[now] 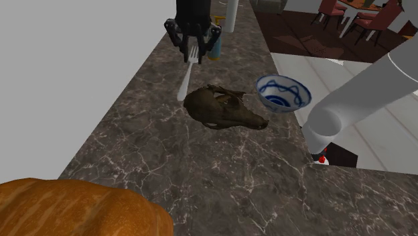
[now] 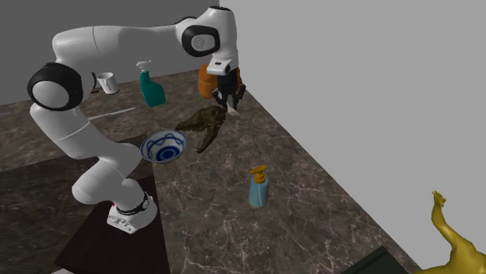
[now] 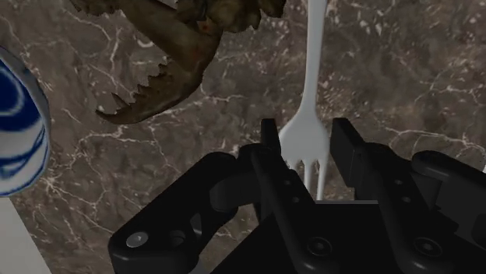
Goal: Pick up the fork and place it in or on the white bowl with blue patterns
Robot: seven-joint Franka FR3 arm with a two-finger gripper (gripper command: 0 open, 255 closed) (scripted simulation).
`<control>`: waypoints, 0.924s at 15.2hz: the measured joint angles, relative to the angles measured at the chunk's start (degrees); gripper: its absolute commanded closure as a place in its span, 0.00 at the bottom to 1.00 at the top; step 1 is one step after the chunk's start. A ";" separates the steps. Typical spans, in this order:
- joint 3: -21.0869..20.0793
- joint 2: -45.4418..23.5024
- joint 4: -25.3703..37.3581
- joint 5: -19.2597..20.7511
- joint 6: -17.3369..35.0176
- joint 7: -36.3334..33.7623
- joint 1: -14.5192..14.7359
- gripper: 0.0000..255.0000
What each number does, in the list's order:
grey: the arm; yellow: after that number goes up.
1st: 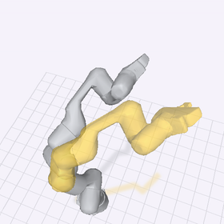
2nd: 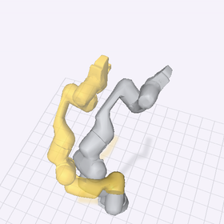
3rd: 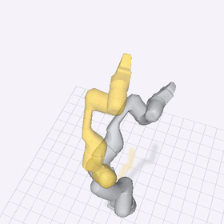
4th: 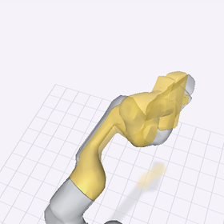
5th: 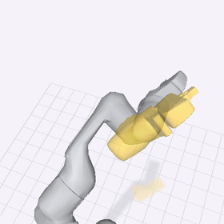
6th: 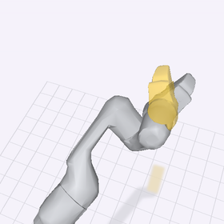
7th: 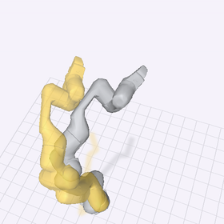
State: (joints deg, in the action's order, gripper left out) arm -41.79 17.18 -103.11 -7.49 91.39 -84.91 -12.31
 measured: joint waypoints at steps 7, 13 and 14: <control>10.60 18.84 -15.08 -6.79 -2.98 8.64 4.75 1.00; 17.17 31.37 -23.86 -7.55 -7.61 12.73 8.49 1.00; 18.48 33.46 -24.98 -7.26 -8.80 13.47 9.05 1.00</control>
State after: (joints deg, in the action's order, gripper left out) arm -23.31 50.64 -128.09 -14.75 82.59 -71.44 -3.26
